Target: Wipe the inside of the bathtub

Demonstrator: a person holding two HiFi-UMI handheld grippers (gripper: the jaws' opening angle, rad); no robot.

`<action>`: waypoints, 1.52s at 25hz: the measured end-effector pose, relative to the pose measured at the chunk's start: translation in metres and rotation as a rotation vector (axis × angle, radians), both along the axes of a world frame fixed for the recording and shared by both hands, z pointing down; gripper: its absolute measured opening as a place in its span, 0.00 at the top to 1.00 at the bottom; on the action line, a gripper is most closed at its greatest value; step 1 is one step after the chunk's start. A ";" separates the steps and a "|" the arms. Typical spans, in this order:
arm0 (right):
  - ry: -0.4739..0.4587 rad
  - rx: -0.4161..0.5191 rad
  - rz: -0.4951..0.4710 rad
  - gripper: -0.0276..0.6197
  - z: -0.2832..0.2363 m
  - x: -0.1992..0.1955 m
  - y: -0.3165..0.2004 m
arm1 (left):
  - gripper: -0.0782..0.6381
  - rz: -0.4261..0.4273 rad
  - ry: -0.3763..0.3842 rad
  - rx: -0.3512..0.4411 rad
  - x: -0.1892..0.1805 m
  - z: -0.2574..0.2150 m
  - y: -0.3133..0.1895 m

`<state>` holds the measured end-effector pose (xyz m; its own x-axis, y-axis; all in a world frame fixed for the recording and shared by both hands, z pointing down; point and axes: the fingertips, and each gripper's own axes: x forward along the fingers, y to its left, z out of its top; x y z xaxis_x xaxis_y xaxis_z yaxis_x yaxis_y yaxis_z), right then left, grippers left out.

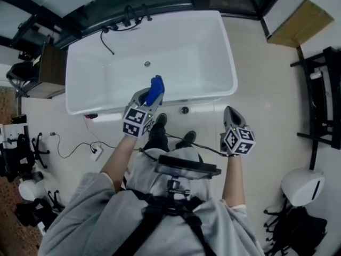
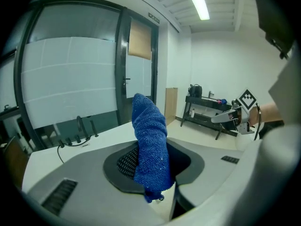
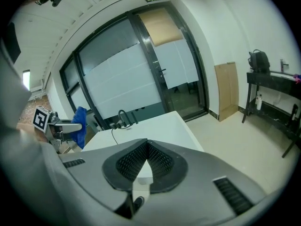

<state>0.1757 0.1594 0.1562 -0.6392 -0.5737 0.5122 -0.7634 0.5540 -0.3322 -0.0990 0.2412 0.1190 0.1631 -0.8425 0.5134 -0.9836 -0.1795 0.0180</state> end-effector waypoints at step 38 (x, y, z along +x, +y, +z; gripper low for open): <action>0.130 0.097 -0.079 0.95 -0.023 -0.207 0.130 | 0.72 -0.125 0.010 0.046 -0.226 0.000 0.173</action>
<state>-0.0311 0.2897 0.1329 -0.6162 -0.5750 0.5382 -0.7492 0.6387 -0.1753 -0.3250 0.4141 0.1187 0.0606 -0.8792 0.4727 -0.9981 -0.0566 0.0228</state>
